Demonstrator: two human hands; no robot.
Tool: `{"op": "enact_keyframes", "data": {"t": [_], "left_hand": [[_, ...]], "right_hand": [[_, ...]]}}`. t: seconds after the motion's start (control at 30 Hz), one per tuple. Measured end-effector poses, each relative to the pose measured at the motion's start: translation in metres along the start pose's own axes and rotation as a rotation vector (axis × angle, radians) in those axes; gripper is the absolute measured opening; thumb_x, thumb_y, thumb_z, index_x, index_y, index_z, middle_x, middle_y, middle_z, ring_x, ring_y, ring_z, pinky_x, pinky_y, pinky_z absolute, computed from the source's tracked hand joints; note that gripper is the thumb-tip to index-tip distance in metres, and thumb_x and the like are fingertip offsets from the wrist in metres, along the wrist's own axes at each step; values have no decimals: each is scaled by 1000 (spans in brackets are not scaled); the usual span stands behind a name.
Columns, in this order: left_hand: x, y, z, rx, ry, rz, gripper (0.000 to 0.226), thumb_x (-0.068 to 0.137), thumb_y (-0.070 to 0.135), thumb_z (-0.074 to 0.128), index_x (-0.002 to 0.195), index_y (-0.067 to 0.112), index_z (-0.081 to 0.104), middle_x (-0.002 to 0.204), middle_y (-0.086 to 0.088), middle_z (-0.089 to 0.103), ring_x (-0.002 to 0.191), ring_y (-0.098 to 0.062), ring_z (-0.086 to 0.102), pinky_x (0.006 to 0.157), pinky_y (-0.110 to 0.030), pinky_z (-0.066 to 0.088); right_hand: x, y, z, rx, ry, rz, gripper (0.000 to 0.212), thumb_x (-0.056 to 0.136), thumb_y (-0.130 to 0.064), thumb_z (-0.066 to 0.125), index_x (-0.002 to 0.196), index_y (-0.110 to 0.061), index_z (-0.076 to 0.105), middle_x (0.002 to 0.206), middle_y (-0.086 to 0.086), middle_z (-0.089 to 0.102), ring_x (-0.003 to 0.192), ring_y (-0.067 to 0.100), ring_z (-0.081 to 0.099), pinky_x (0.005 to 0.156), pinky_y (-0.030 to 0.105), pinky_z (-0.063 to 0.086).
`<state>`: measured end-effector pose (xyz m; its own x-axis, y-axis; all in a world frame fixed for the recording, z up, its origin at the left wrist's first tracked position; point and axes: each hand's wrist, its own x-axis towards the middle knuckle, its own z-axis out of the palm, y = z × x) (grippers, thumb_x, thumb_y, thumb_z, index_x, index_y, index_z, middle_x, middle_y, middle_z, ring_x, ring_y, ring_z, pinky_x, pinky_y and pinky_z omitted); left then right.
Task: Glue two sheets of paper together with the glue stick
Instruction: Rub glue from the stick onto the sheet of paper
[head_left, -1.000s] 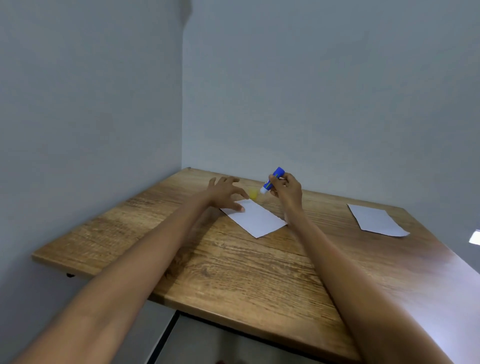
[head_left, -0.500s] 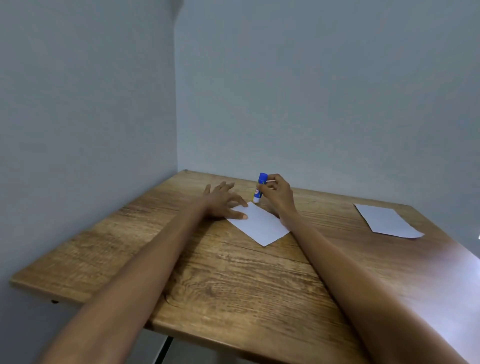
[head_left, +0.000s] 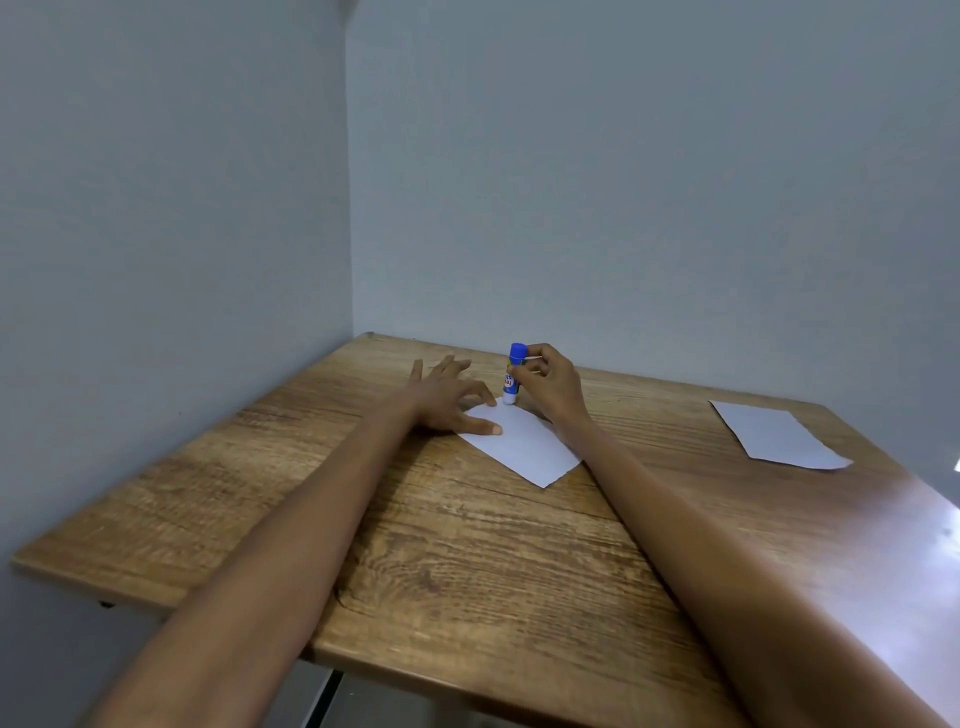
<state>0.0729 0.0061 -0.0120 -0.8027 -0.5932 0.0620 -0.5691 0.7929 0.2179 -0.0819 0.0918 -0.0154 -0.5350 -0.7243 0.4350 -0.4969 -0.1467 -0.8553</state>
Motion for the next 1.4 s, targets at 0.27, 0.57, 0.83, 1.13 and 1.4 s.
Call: {"op": "enact_keyframes", "data": {"t": [0.27, 0.57, 0.83, 1.13, 1.4], "left_hand": [[0, -1, 3, -3, 11, -21, 55, 73, 71, 57, 122, 47, 49, 160, -4, 7, 147, -22, -10, 112, -59, -14], [-2, -3, 6, 10, 24, -43, 57, 72, 74, 54, 121, 46, 48, 159, -5, 8, 147, -22, -8, 111, -61, -12], [-6, -4, 7, 40, 67, -89, 60, 69, 77, 53, 118, 42, 50, 158, -7, 11, 147, -24, -3, 110, -62, -11], [-19, -2, 7, 12, 87, -114, 59, 72, 75, 52, 117, 38, 49, 158, -8, 11, 147, -23, -2, 110, -61, -12], [-29, -2, 9, 30, 119, -109, 65, 73, 78, 46, 112, 26, 49, 156, -5, 17, 146, -22, 4, 109, -63, -13]], "right_hand": [[-6, 0, -6, -12, -3, 4, 23, 83, -11, 66, 106, -8, 61, 94, 11, 69, 81, 14, 61, 65, 16, 44], [-18, -2, -19, -23, 14, -1, 26, 84, -12, 66, 109, -6, 61, 92, 8, 66, 81, 14, 60, 65, 16, 44], [-28, -2, -30, -20, 22, 6, 20, 84, -11, 65, 104, -10, 61, 89, 6, 66, 74, 8, 59, 54, 1, 41], [-41, -2, -49, -23, 50, 48, 21, 83, -14, 65, 105, -13, 62, 86, 0, 65, 78, 9, 59, 63, 16, 40], [-47, 3, -70, 25, 147, 107, 20, 81, -18, 66, 101, -18, 61, 89, -2, 67, 79, 9, 62, 64, 20, 42]]}}
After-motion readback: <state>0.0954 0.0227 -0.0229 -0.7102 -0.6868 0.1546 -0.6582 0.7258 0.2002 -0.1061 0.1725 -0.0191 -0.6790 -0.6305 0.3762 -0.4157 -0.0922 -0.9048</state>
